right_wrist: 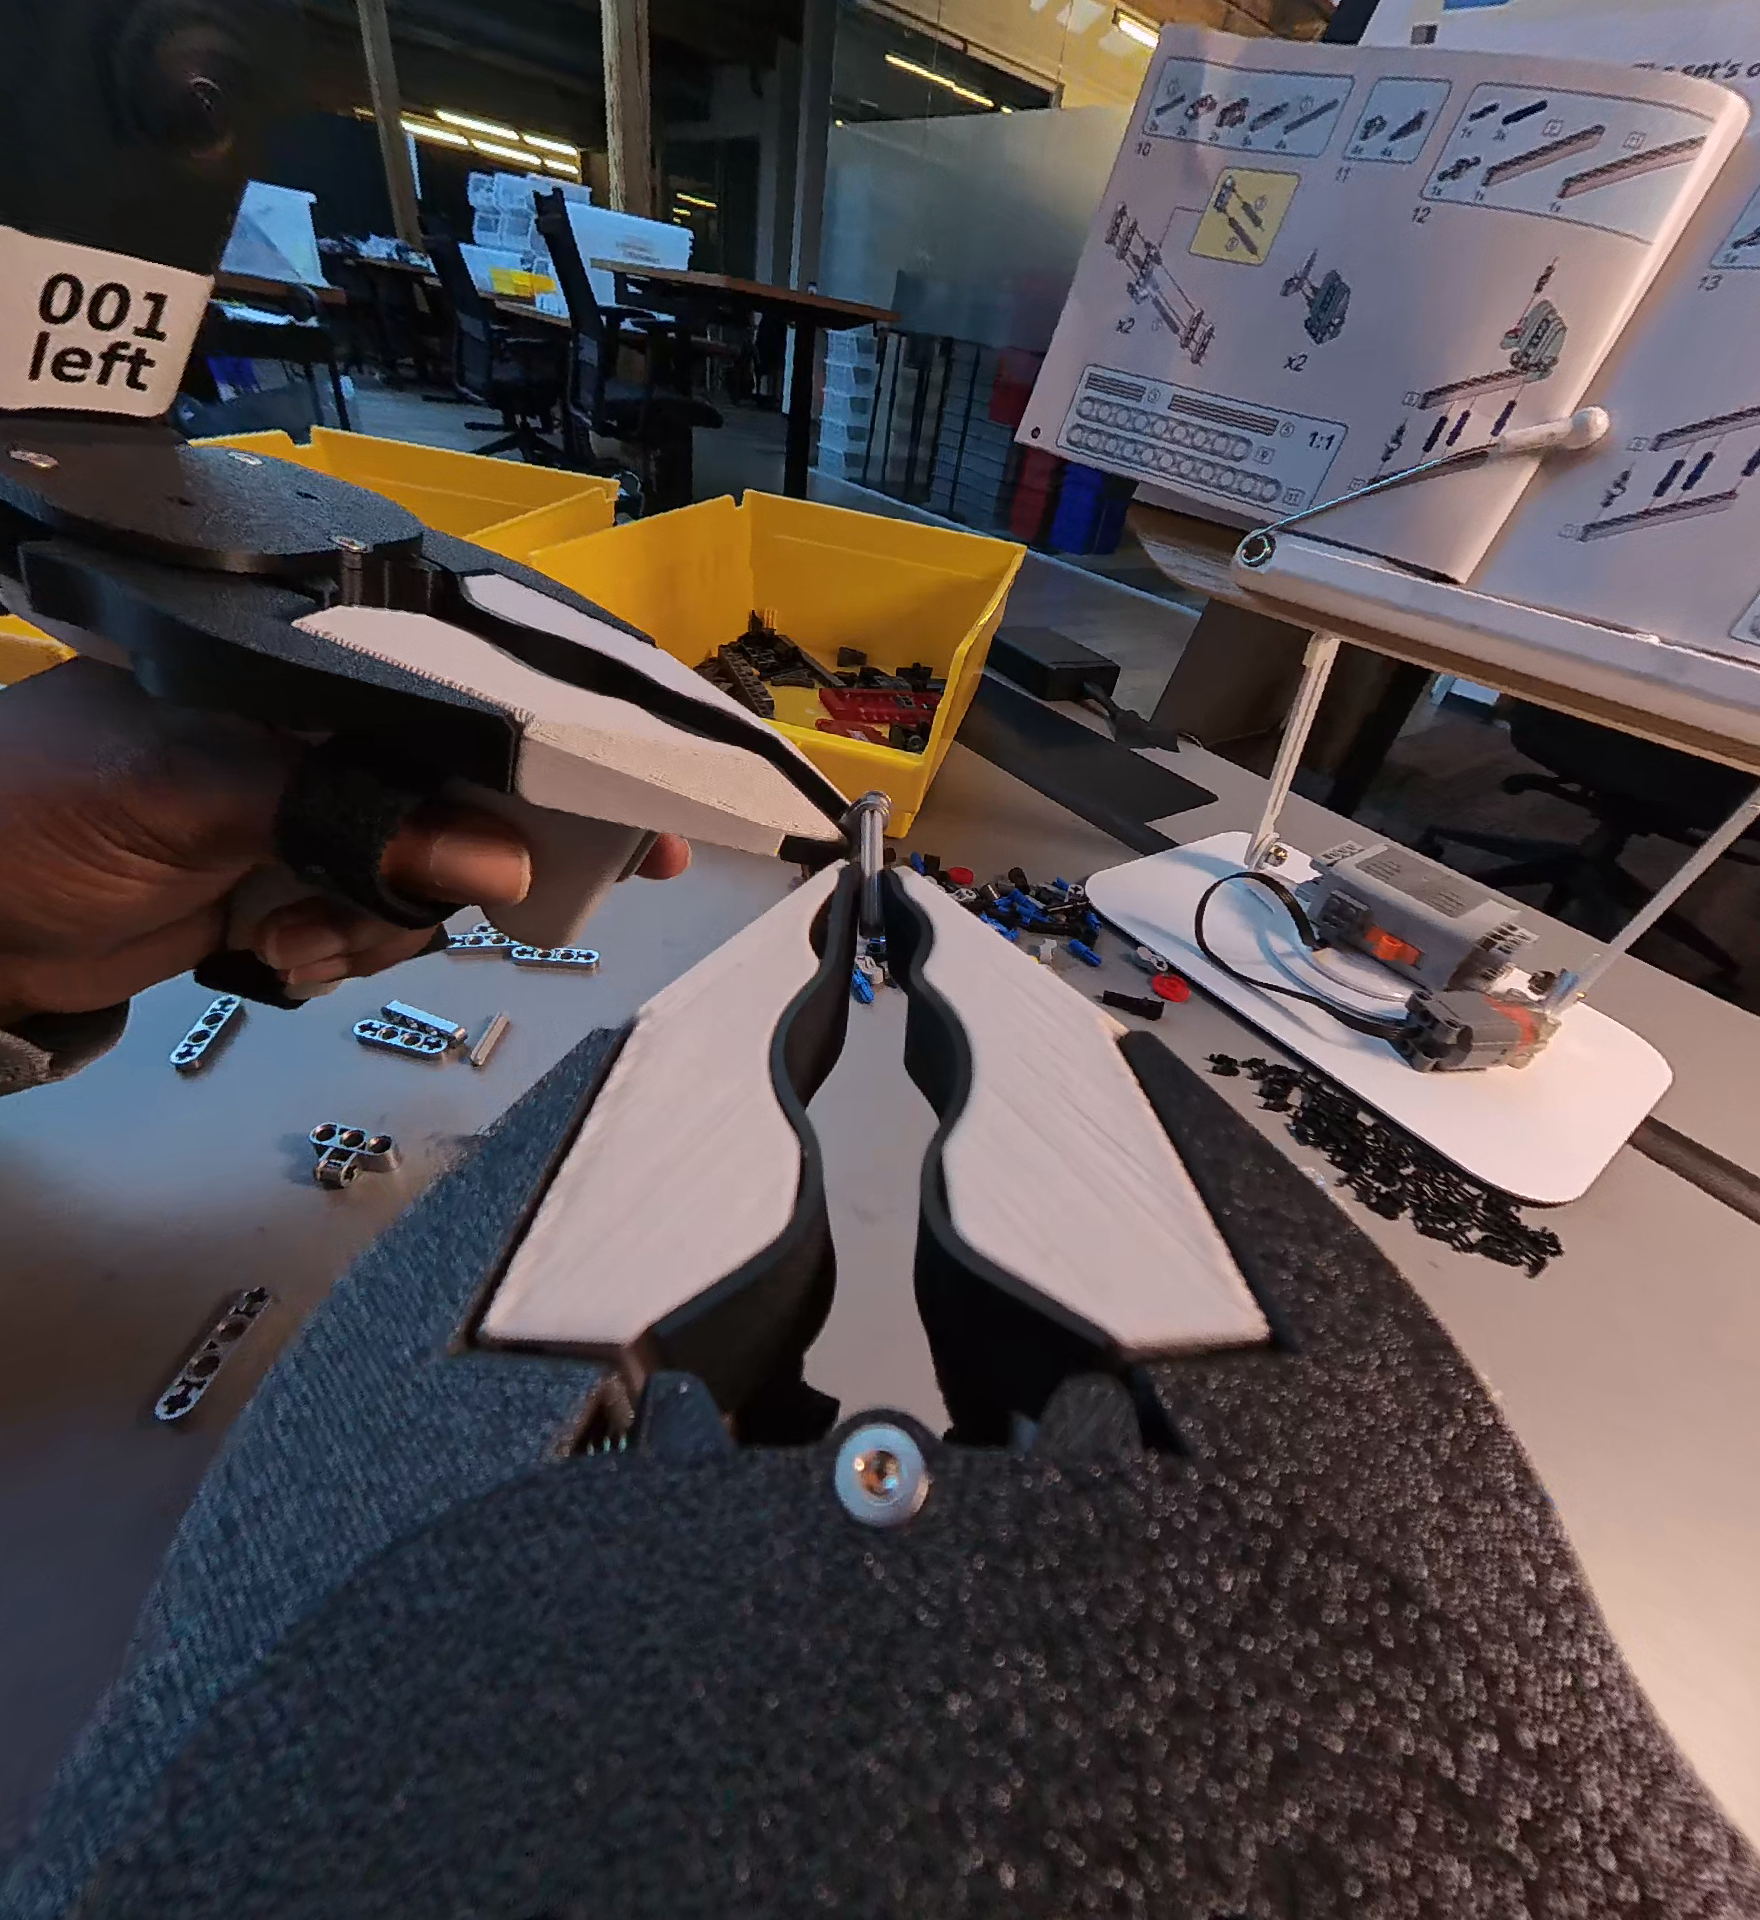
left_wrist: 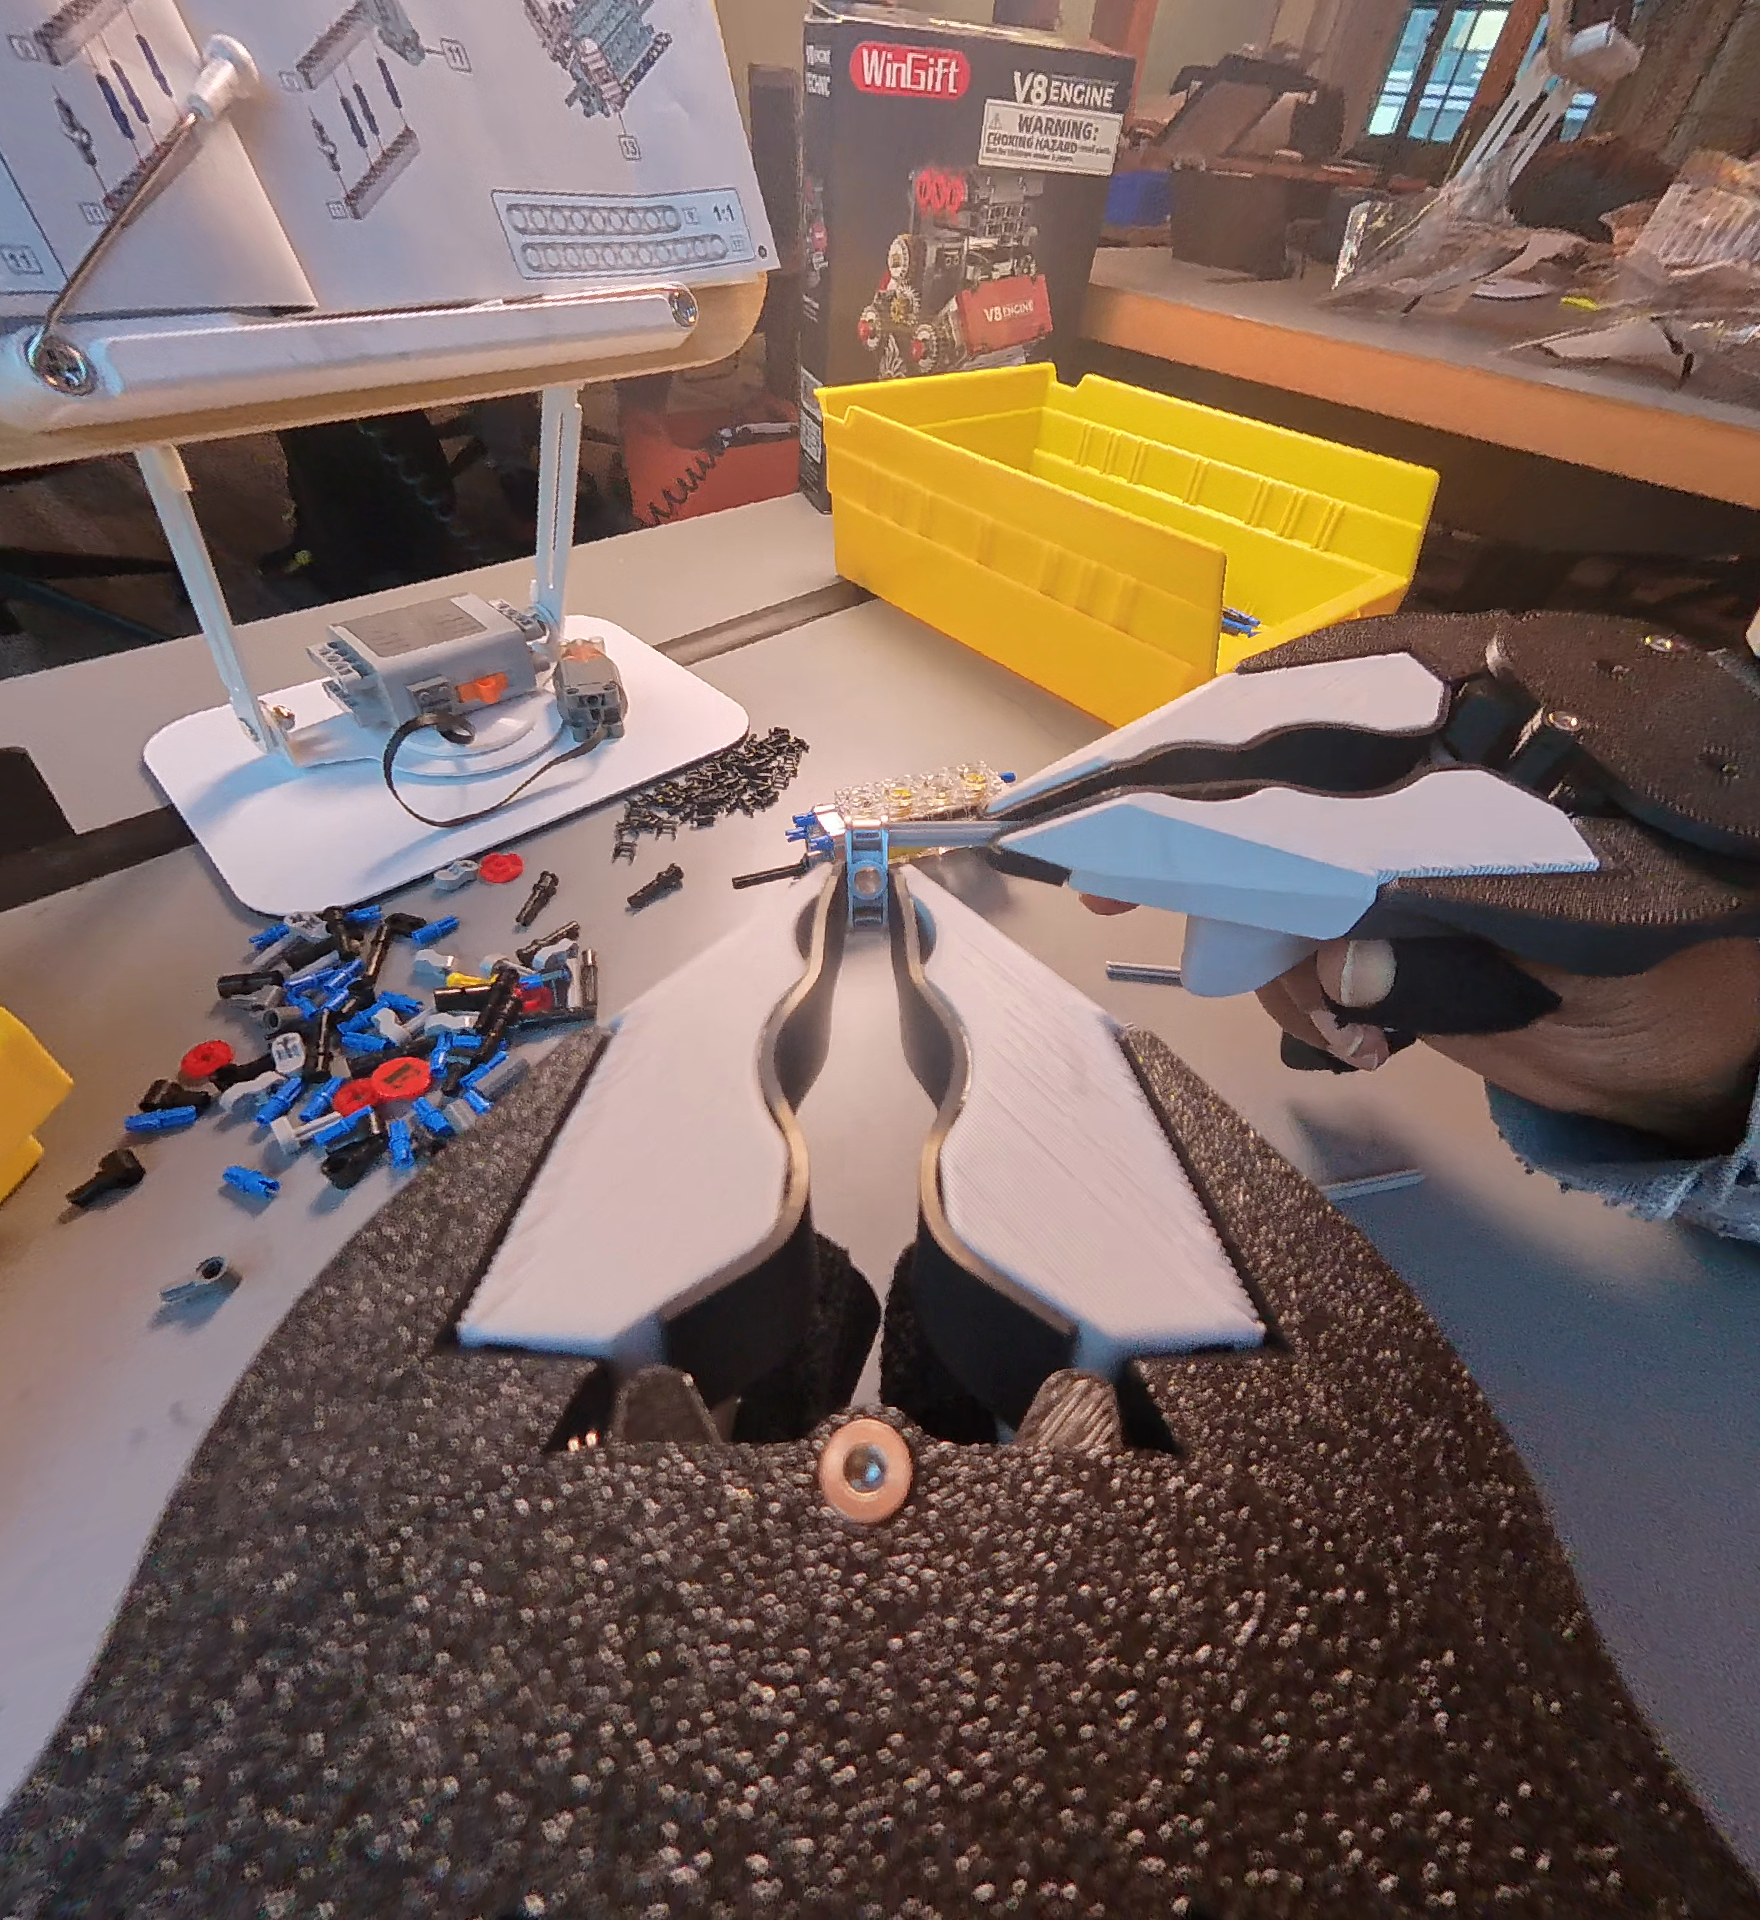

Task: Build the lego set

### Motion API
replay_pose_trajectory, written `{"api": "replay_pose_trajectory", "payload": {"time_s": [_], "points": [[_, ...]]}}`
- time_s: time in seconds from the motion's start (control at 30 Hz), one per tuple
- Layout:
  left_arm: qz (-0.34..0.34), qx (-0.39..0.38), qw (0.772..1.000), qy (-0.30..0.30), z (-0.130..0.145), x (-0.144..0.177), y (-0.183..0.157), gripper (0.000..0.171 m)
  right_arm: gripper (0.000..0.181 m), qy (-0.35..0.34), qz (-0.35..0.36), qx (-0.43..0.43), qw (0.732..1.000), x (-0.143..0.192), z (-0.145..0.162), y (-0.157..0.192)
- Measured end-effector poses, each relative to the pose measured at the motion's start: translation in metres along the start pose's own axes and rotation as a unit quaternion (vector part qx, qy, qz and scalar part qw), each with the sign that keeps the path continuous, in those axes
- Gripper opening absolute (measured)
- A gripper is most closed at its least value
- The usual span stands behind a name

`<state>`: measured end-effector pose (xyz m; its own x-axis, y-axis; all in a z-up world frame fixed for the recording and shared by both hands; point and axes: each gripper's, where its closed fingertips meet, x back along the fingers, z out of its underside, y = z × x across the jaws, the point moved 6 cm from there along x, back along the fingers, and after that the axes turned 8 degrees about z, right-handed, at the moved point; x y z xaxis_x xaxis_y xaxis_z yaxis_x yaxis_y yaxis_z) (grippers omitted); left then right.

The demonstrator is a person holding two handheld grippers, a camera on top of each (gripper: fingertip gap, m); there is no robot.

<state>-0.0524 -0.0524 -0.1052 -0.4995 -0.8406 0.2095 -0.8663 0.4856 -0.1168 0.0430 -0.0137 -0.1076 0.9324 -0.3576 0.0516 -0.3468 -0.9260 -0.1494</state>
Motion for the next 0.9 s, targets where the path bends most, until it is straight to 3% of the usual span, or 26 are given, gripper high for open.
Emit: {"api": "replay_pose_trajectory", "payload": {"time_s": [0.3,0.9], "points": [[-0.021,-0.082,0.996,0.006,-0.003,-0.003,-0.013,0.005,0.002,0.01,0.0,-0.053,0.999,0.002,-0.003,-0.001],[0.008,-0.168,0.985,-0.033,-0.012,0.008,-0.032,0.006,0.002,-0.055,-0.059,-0.16,0.984,0.01,-0.012,0.001]]}}
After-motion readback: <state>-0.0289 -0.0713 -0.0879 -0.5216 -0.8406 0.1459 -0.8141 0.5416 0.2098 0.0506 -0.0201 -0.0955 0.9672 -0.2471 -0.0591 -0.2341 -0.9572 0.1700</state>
